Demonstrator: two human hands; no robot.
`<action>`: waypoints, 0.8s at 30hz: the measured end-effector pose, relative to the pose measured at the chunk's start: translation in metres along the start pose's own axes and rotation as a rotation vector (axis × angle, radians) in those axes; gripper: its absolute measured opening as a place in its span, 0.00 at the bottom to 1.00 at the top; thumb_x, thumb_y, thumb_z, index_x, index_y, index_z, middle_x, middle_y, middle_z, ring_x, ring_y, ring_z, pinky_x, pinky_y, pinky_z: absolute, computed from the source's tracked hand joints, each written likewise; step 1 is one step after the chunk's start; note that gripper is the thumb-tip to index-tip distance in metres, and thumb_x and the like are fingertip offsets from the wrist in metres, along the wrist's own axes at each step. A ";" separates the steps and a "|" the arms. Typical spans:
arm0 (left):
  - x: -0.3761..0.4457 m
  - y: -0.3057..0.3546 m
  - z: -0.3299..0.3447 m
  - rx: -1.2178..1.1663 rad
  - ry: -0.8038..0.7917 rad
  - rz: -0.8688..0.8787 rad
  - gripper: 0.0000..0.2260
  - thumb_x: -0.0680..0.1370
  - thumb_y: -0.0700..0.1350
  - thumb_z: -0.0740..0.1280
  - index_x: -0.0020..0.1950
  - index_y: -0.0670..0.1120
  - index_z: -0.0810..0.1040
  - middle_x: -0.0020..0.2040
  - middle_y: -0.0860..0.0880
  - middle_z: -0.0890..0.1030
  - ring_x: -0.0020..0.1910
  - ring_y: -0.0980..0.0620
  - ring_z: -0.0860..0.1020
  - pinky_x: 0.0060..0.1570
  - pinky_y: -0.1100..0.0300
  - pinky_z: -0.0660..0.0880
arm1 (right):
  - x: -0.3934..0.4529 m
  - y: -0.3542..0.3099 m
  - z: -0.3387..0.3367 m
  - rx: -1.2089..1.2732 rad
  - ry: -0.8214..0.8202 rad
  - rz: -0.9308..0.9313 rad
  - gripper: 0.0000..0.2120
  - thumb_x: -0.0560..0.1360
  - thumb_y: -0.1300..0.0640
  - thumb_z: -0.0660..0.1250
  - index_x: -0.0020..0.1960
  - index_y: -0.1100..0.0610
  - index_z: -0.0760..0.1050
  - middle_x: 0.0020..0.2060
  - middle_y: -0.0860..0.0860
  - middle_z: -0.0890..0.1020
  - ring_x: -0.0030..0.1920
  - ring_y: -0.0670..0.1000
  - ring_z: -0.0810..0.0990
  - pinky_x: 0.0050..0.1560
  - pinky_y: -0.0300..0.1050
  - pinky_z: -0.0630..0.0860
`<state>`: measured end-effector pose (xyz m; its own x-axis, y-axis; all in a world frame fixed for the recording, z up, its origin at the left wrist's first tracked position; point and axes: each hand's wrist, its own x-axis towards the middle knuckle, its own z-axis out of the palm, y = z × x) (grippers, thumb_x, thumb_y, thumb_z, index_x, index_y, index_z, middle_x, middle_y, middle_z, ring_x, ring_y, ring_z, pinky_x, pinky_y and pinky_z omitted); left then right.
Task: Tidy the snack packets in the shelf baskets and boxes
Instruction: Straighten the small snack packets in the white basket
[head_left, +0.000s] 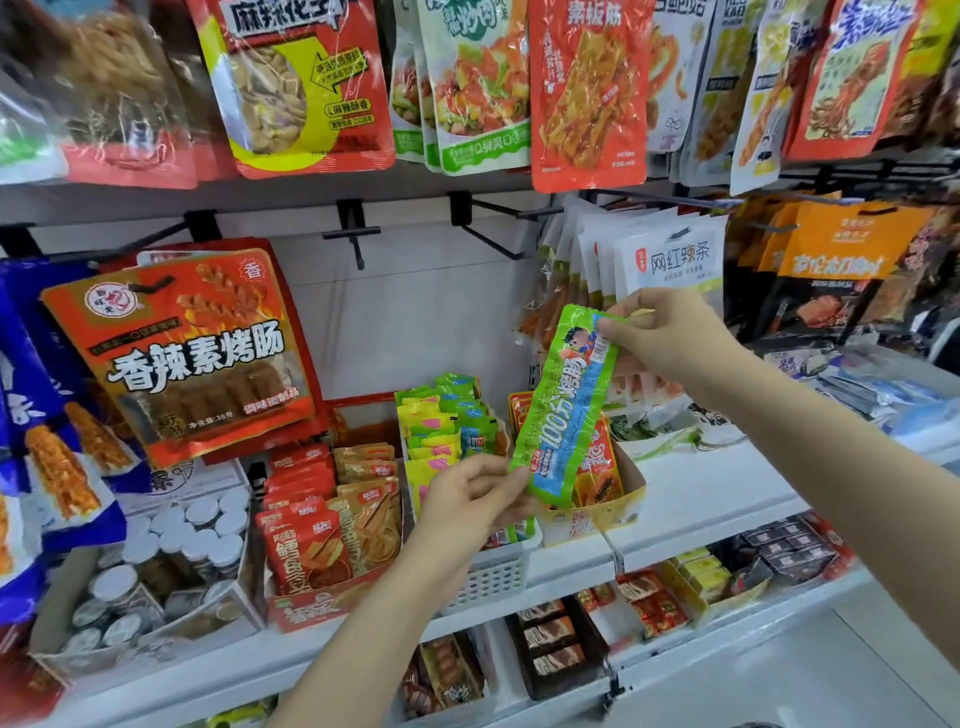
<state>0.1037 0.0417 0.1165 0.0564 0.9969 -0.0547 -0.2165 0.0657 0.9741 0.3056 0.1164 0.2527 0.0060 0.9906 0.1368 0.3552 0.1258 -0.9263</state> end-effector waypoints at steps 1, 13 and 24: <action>-0.002 0.000 -0.001 -0.026 0.000 0.005 0.04 0.74 0.43 0.71 0.44 0.43 0.78 0.39 0.43 0.84 0.39 0.48 0.84 0.43 0.61 0.80 | 0.002 0.000 0.000 0.010 0.001 0.010 0.04 0.77 0.59 0.70 0.45 0.58 0.75 0.36 0.56 0.86 0.36 0.52 0.86 0.33 0.42 0.81; -0.008 0.004 -0.011 -0.493 -0.088 -0.111 0.15 0.76 0.45 0.68 0.58 0.37 0.73 0.56 0.37 0.83 0.56 0.39 0.82 0.48 0.54 0.81 | 0.006 0.007 0.015 0.203 -0.070 0.019 0.03 0.78 0.62 0.67 0.46 0.60 0.75 0.39 0.58 0.86 0.41 0.55 0.86 0.41 0.47 0.84; -0.008 0.010 -0.014 -0.700 -0.140 -0.223 0.17 0.78 0.51 0.63 0.59 0.39 0.72 0.61 0.36 0.80 0.58 0.39 0.81 0.47 0.52 0.82 | -0.003 0.039 0.002 0.257 -0.002 0.055 0.06 0.77 0.61 0.67 0.54 0.59 0.79 0.38 0.52 0.87 0.39 0.50 0.86 0.38 0.41 0.82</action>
<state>0.0878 0.0346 0.1235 0.2850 0.9449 -0.1611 -0.7525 0.3246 0.5730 0.3175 0.1182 0.2150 0.0170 0.9964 0.0836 0.1049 0.0814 -0.9911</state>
